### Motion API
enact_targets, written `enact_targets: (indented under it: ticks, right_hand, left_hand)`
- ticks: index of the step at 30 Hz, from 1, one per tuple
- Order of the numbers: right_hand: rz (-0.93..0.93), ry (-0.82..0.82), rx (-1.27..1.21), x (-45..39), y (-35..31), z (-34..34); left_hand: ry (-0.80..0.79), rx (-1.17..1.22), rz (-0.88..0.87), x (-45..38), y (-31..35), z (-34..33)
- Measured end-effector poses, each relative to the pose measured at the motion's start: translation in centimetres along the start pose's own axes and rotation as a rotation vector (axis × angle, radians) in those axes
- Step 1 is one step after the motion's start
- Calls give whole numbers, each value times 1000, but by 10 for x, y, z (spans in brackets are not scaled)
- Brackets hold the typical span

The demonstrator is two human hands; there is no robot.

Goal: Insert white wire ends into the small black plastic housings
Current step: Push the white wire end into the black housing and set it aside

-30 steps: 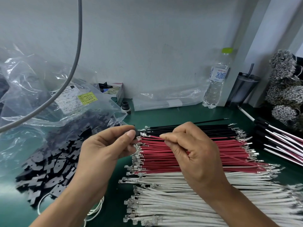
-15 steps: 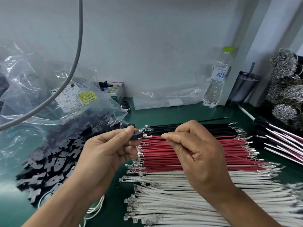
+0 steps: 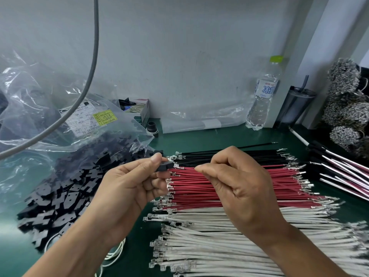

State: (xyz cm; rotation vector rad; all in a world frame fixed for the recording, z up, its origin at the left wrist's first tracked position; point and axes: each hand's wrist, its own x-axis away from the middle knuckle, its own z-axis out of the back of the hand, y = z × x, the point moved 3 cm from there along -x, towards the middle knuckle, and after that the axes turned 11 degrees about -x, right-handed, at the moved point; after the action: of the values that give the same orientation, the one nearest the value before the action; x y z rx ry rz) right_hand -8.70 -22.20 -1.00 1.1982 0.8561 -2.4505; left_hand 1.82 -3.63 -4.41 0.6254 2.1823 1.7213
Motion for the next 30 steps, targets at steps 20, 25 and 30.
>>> enact_targets:
  ticks: [20,25,30]
  right_hand:
    - [10,-145,11,-1,2,0]
    - [40,-107,29,-1,-1,-1]
    - [19,-111,54,4,-2,-9]
  left_hand:
    - [-15,-63,119,2,1,2]
    - [-37,-72,110,2,0,1]
    - [42,-117,28,5,-6,-5]
